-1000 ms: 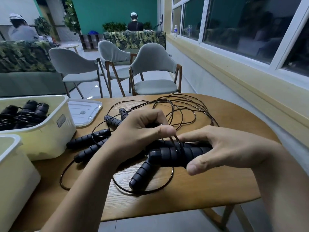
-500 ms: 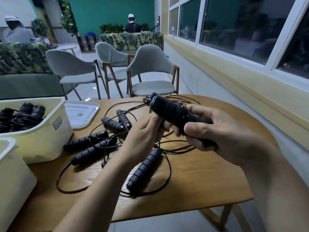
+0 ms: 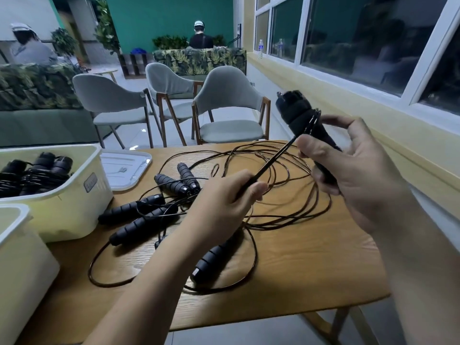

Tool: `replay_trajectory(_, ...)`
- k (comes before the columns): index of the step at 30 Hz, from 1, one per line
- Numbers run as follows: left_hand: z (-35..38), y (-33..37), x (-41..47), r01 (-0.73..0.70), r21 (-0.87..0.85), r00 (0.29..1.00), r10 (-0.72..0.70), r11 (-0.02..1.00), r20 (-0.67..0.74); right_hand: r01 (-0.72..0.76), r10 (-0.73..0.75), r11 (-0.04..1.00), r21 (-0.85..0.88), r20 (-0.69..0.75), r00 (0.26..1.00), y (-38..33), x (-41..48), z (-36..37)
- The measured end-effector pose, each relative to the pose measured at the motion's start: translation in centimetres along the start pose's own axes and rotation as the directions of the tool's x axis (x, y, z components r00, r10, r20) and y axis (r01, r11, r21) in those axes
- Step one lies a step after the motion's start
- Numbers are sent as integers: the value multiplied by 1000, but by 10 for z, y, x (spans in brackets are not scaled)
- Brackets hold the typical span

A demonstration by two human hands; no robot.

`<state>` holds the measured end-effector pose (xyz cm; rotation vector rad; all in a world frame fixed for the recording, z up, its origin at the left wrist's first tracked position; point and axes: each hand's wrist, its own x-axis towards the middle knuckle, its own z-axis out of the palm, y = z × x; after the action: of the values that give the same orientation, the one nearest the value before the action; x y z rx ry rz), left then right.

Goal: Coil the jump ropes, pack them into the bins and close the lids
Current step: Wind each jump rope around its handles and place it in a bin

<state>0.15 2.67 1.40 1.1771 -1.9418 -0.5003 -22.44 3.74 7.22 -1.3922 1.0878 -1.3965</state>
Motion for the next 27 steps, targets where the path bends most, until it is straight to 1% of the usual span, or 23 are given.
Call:
replay_trajectory(3,-7,9,-2,-56,20,998,57,998,-29,19,-29,977,-212,-43,999,5,1,0)
replay_trajectory(7,-12,19,-4,-121,15,992,122,992,-41,11,-12,919,-393,-1,1000,13,2,2)
replay_trajectory(11,-19,23,-6,-137,-38,990,136,990,-40,-53,113,880,-471,100,989,17,1,2)
replay_trajectory(15,-26,23,-6,-125,-101,992,122,987,-35,-76,224,832,-550,208,952,19,1,-1)
replay_trajectory(17,-28,21,-7,-129,-98,991,126,987,-38,-66,287,812,-580,299,910,19,-1,-2)
replay_trajectory(19,-29,20,-6,-126,-120,992,123,985,-36,-50,354,798,-601,400,845,17,-3,-1)
replay_trajectory(22,-33,18,-6,-93,-258,996,87,962,-34,-23,439,792,-610,543,716,9,-7,-1)
replay_trajectory(24,-35,18,-7,-84,-319,996,82,944,-20,-30,464,818,-575,627,626,3,-9,0)
replay_trajectory(27,-36,13,-7,-80,-371,996,85,925,-2,-120,438,887,-447,728,527,-1,-12,-1)
